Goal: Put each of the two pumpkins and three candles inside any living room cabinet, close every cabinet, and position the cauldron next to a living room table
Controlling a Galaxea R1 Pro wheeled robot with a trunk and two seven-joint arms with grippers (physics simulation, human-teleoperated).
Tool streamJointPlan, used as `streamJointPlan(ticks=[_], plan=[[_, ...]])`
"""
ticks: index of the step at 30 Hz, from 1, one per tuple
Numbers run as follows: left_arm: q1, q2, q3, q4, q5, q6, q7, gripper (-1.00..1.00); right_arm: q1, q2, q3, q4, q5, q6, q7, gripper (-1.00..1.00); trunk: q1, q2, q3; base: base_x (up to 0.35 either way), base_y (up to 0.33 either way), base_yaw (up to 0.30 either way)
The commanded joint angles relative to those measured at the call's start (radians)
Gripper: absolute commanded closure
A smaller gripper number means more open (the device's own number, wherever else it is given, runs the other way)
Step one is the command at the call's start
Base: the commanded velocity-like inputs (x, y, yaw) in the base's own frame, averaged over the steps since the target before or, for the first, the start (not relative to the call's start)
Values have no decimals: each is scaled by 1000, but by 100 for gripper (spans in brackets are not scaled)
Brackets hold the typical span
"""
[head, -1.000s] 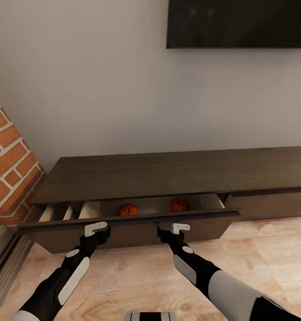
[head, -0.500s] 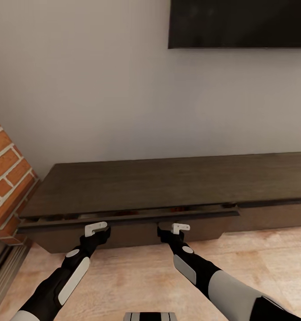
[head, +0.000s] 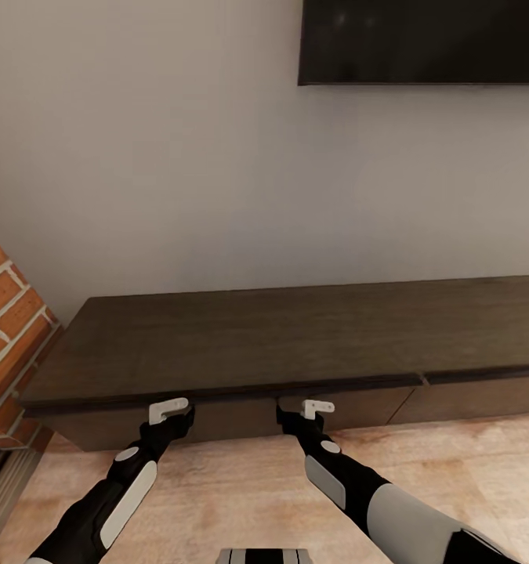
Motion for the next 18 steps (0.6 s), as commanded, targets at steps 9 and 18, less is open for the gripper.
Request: streamJointPlan(ticks=[9, 18], plan=[[-32, 2, -3, -2, 4, 2, 8, -100, -29, -1, 5, 0, -5, -6, -5, -100, 0, 0, -1, -168, 0, 0], [-32, 2, -4, -2, 3, 2, 8, -100, -29, -1, 4, 1, -5, -6, -3, -100, 0, 0, -1, -211, 0, 0]])
